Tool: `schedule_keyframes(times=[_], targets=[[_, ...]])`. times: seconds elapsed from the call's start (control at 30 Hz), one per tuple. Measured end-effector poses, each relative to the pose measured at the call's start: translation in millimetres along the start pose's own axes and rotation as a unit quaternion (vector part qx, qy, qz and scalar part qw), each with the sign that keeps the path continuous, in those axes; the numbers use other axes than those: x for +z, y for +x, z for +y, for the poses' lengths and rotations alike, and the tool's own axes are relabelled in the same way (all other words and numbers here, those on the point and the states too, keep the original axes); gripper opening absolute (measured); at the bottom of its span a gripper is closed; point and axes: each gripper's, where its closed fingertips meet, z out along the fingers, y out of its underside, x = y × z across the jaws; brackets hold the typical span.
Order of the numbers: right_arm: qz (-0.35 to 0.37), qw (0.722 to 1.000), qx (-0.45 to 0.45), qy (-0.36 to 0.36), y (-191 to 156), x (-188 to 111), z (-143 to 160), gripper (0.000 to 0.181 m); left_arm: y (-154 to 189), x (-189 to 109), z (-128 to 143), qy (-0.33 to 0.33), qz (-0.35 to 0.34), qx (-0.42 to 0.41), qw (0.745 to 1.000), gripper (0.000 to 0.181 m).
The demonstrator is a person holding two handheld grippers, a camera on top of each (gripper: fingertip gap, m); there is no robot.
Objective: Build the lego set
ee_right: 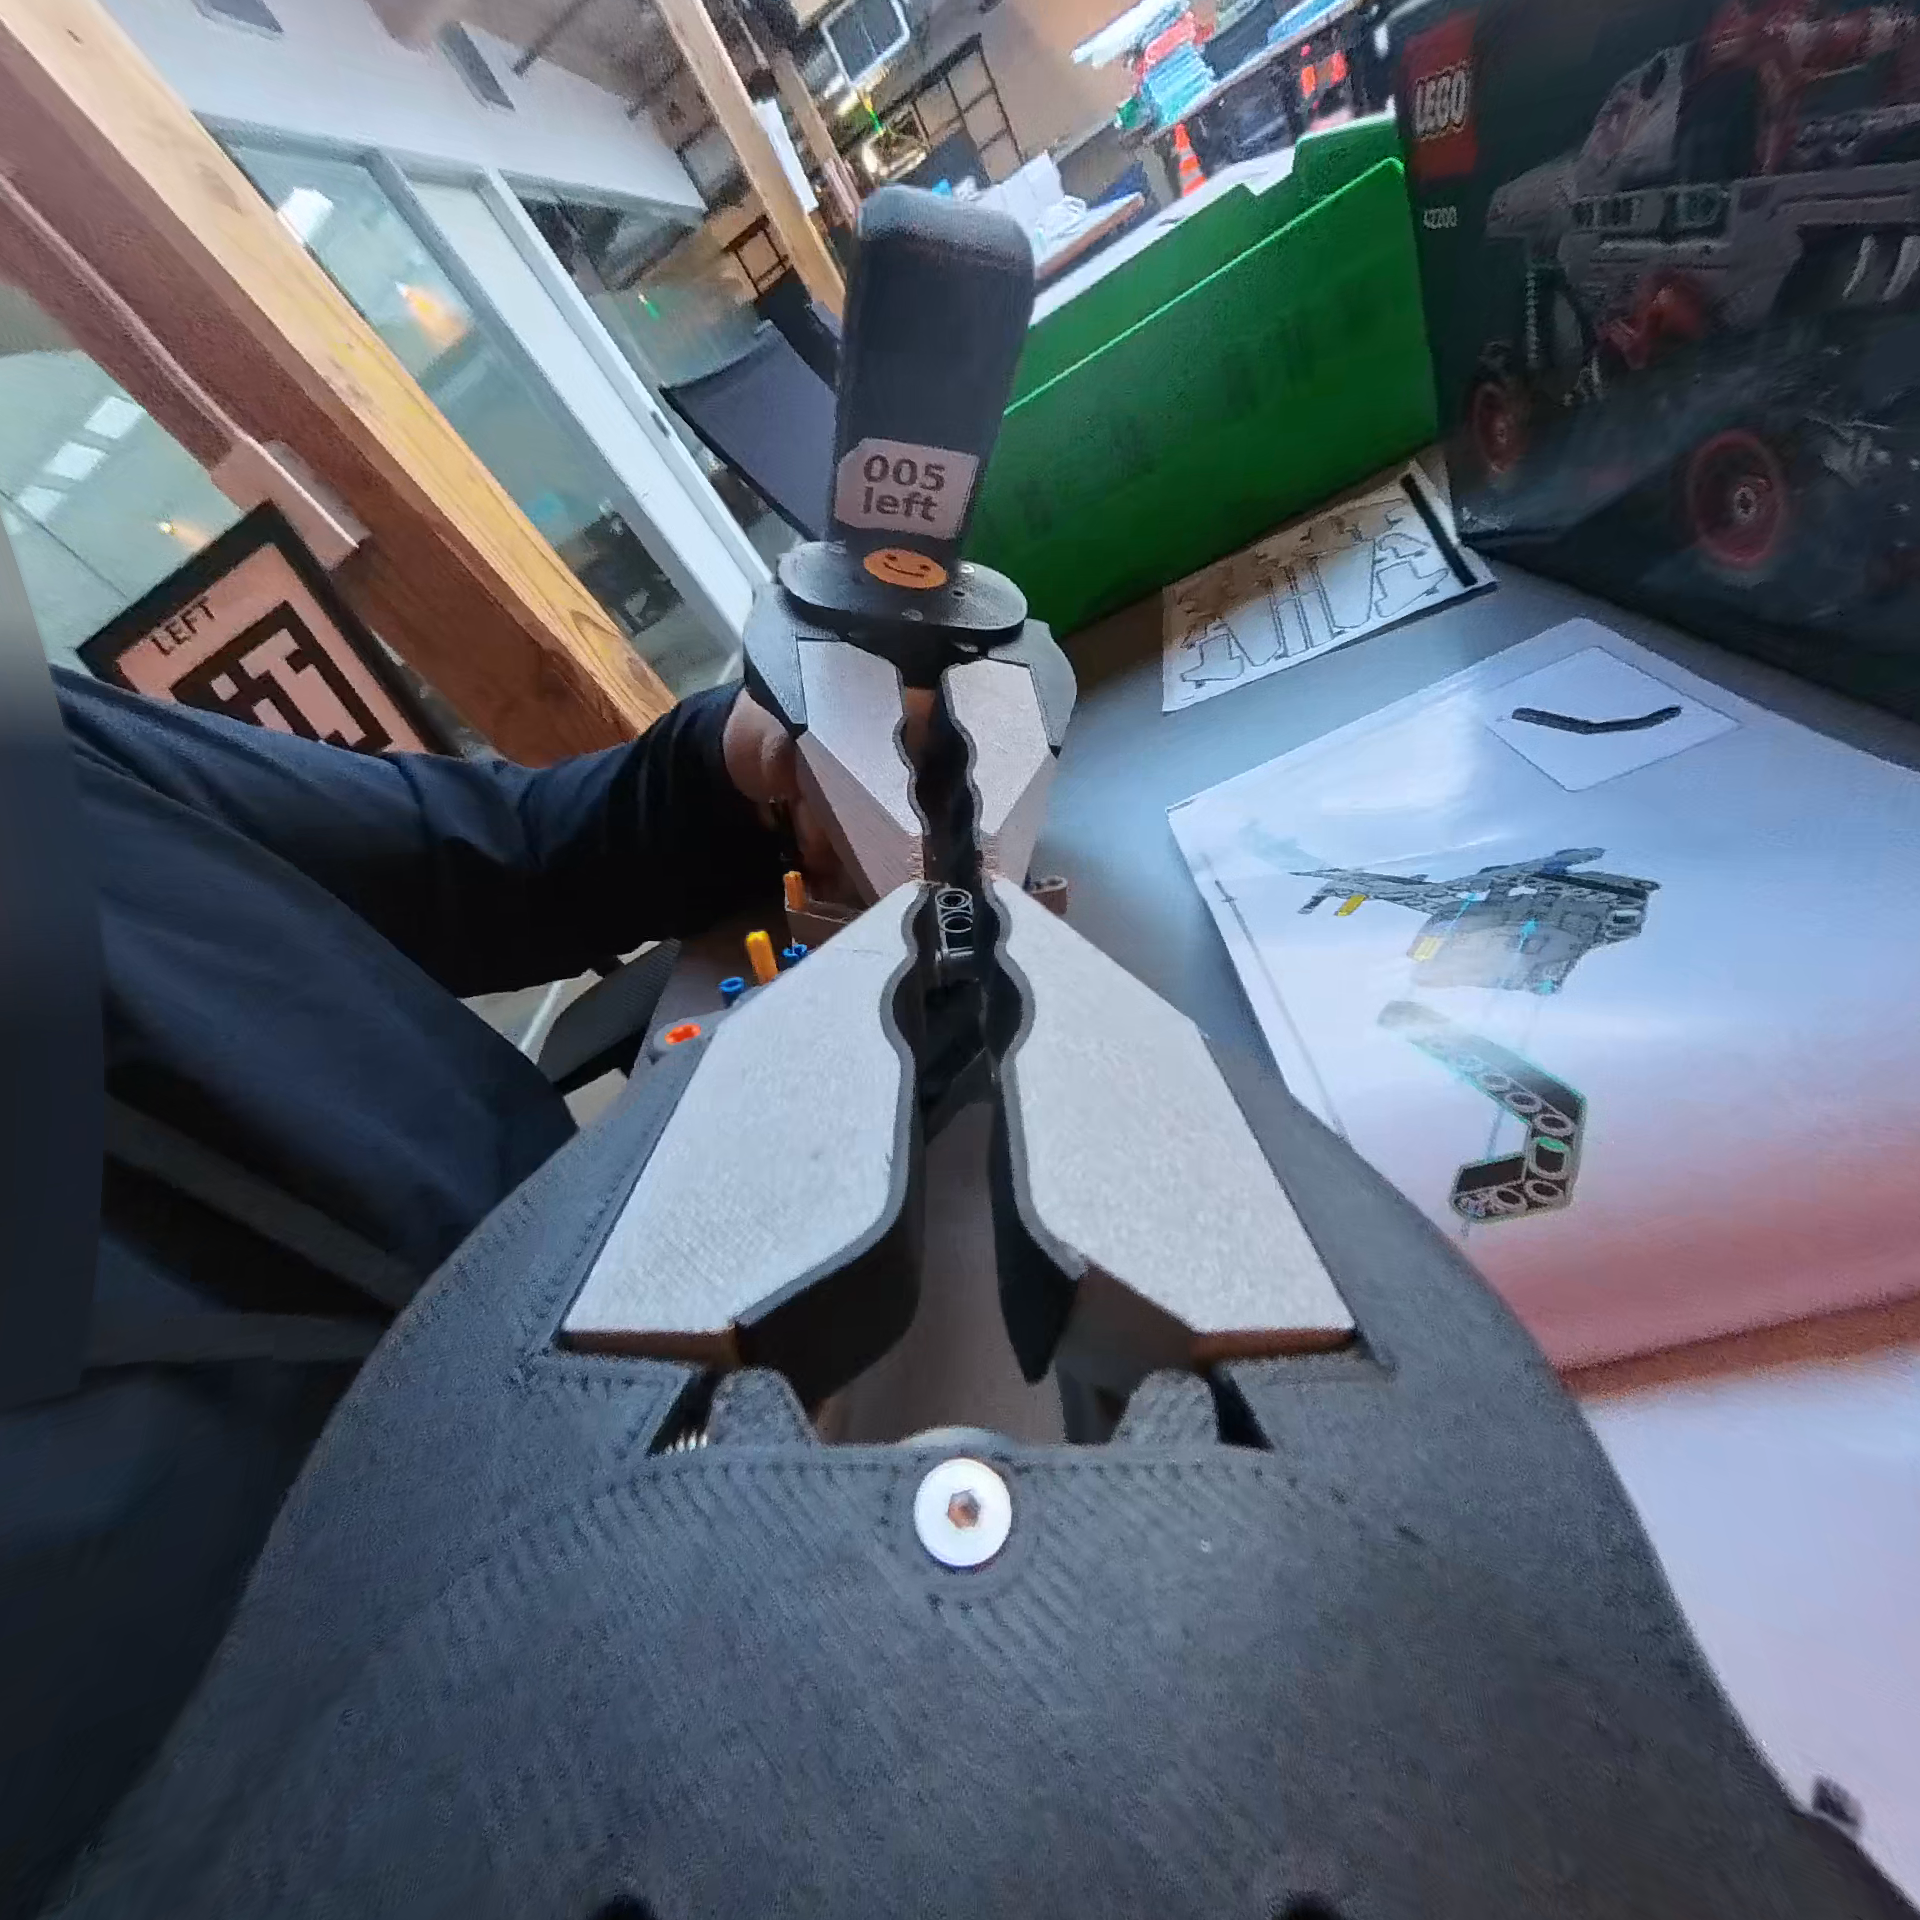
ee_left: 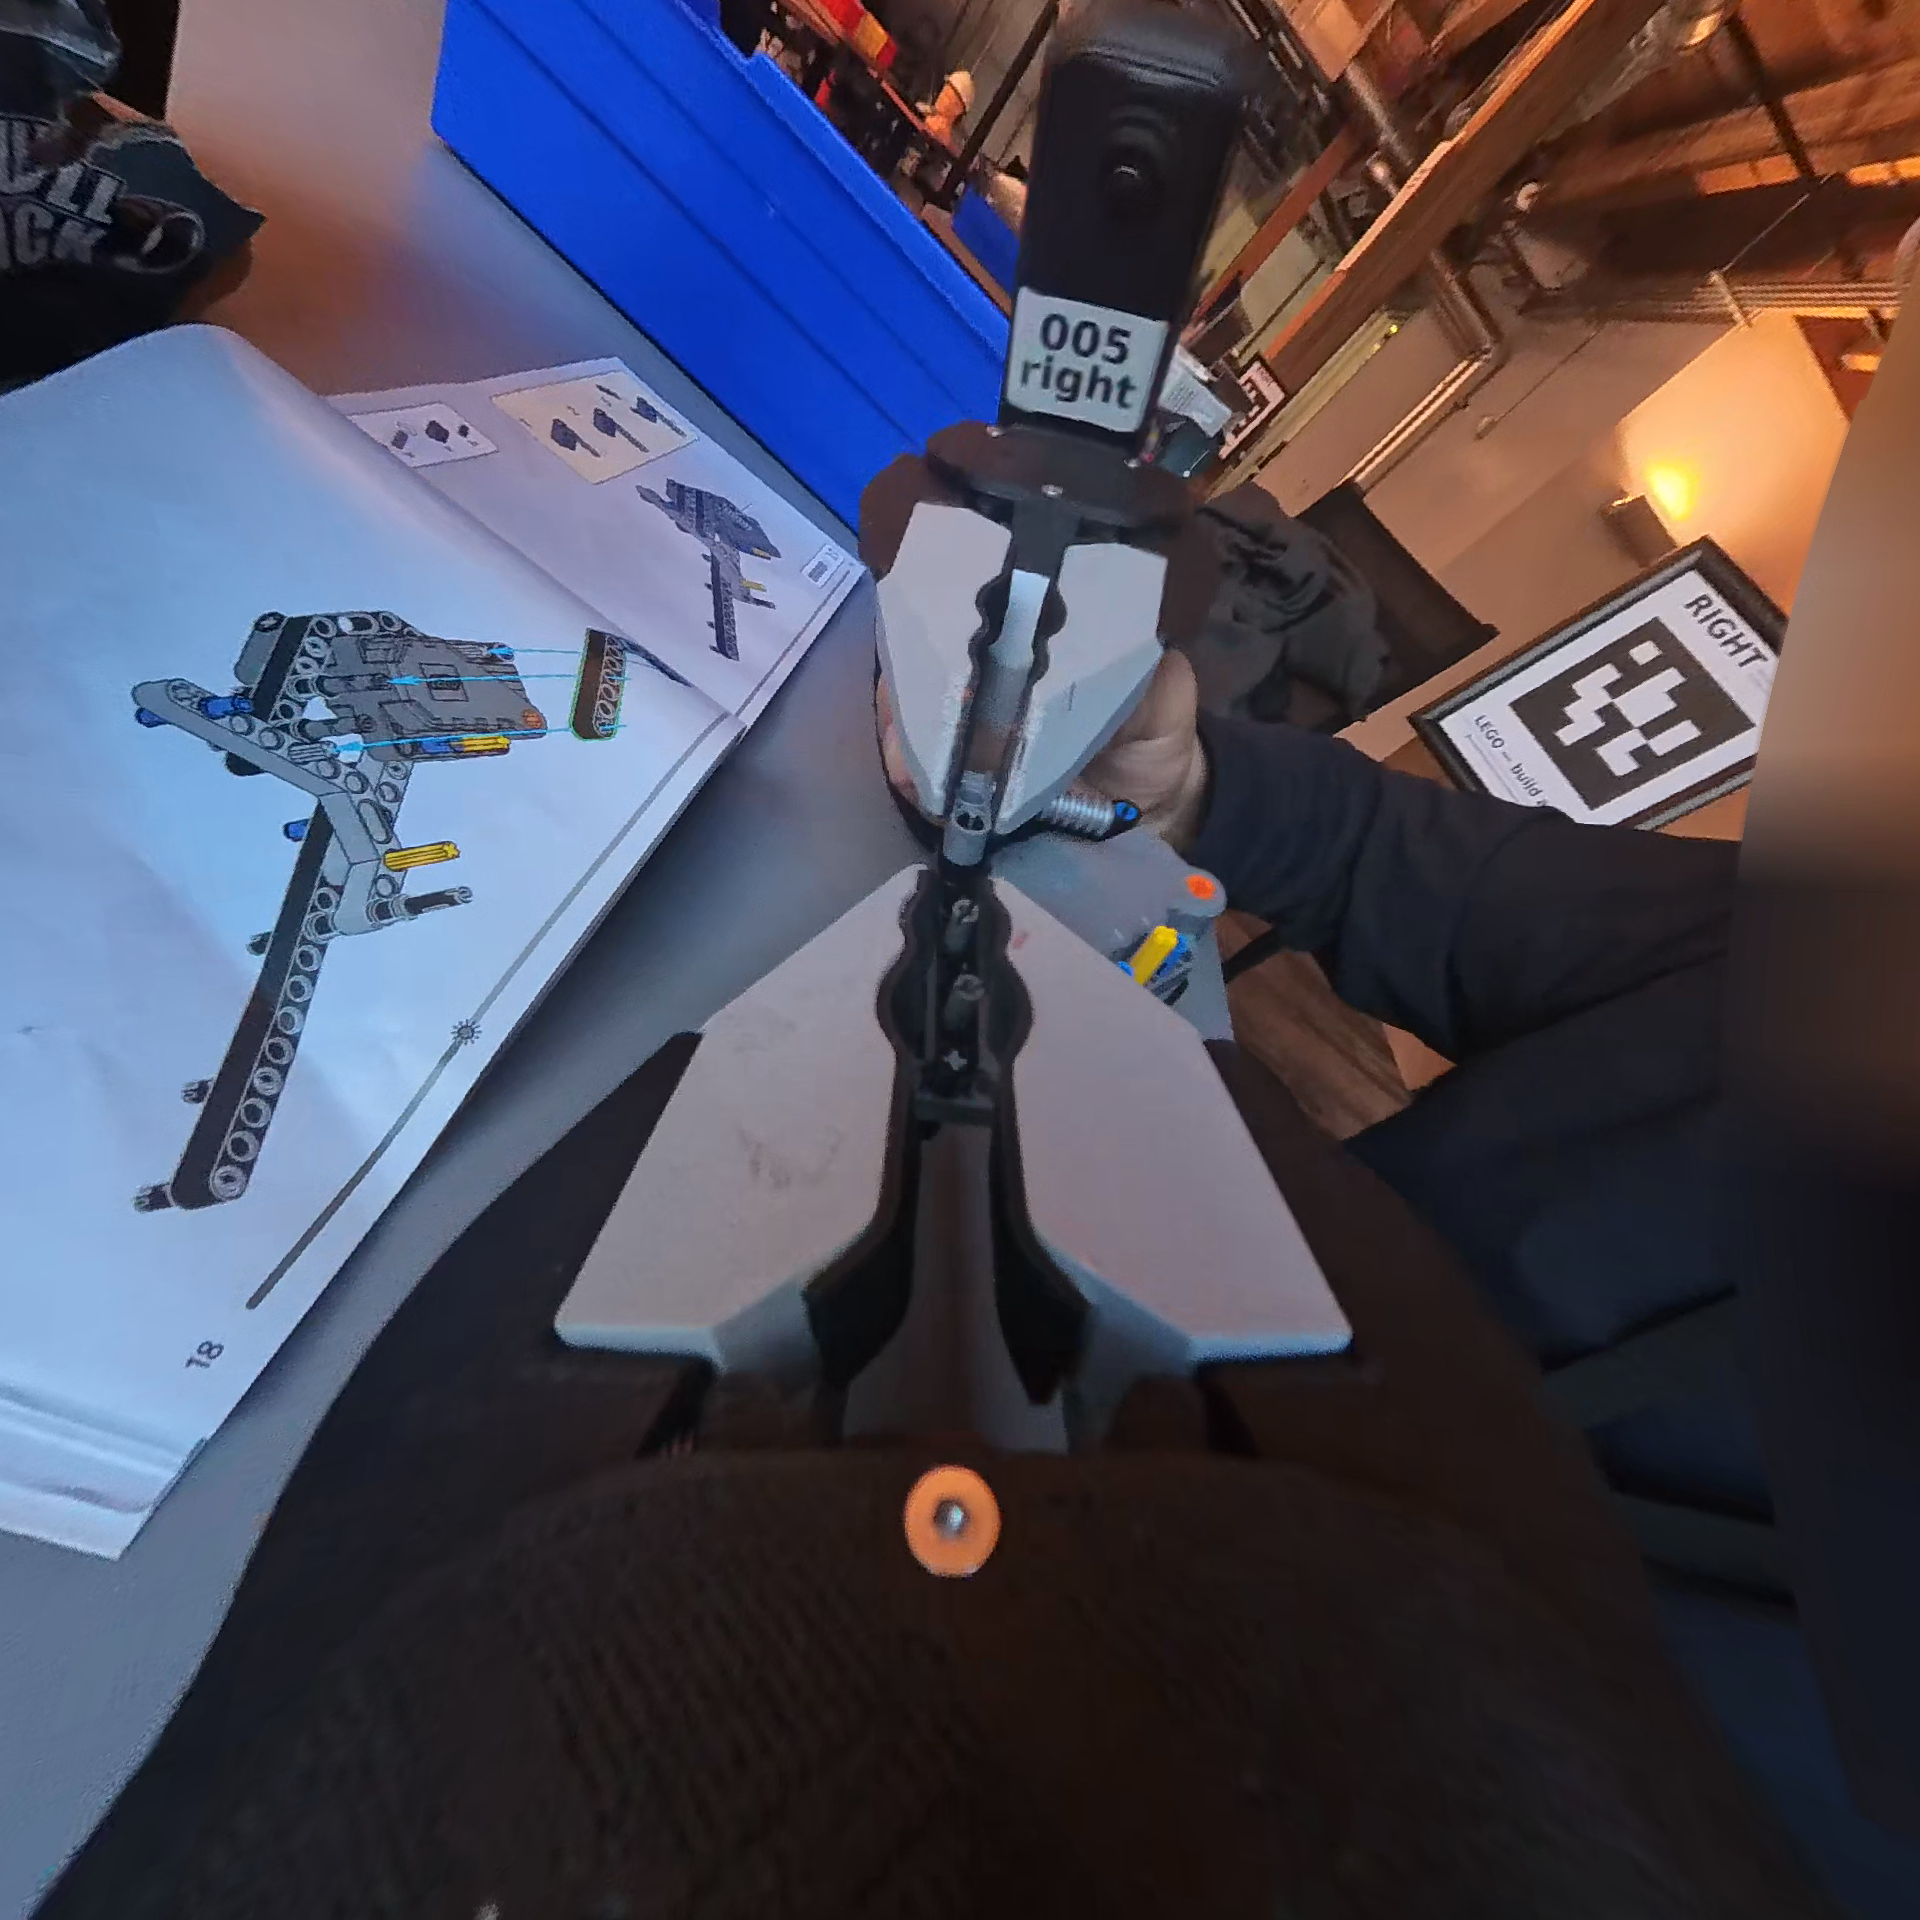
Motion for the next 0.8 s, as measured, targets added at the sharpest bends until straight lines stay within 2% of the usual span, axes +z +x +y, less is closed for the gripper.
schedule_keyframes(times=[0.2,0.4,0.53,0.7,0.8], targets=[[-0.001,0.998,-0.025,-0.051,1.0,-0.6,6.4,0.007,-3.6,2.5,4.5,-0.018,-0.014,0.003,1.000,0.006],[0.039,0.980,-0.126,-0.149,1.0,-6.5,20.4,0.024,-4.3,5.7,10.5,-0.044,-0.037,0.036,0.998,0.006],[0.040,0.962,-0.163,-0.213,-0.3,-9.6,34.9,0.023,-3.5,10.7,18.9,-0.074,-0.048,0.059,0.994,0.006],[0.051,0.934,-0.216,-0.280,-0.4,-9.4,48.5,0.009,-2.9,15.0,28.4,-0.107,-0.062,0.088,0.988,0.006],[0.063,0.930,-0.230,-0.278,1.7,-8.8,48.4,0.006,-3.4,14.4,29.0,-0.109,-0.065,0.093,0.987,0.006]])
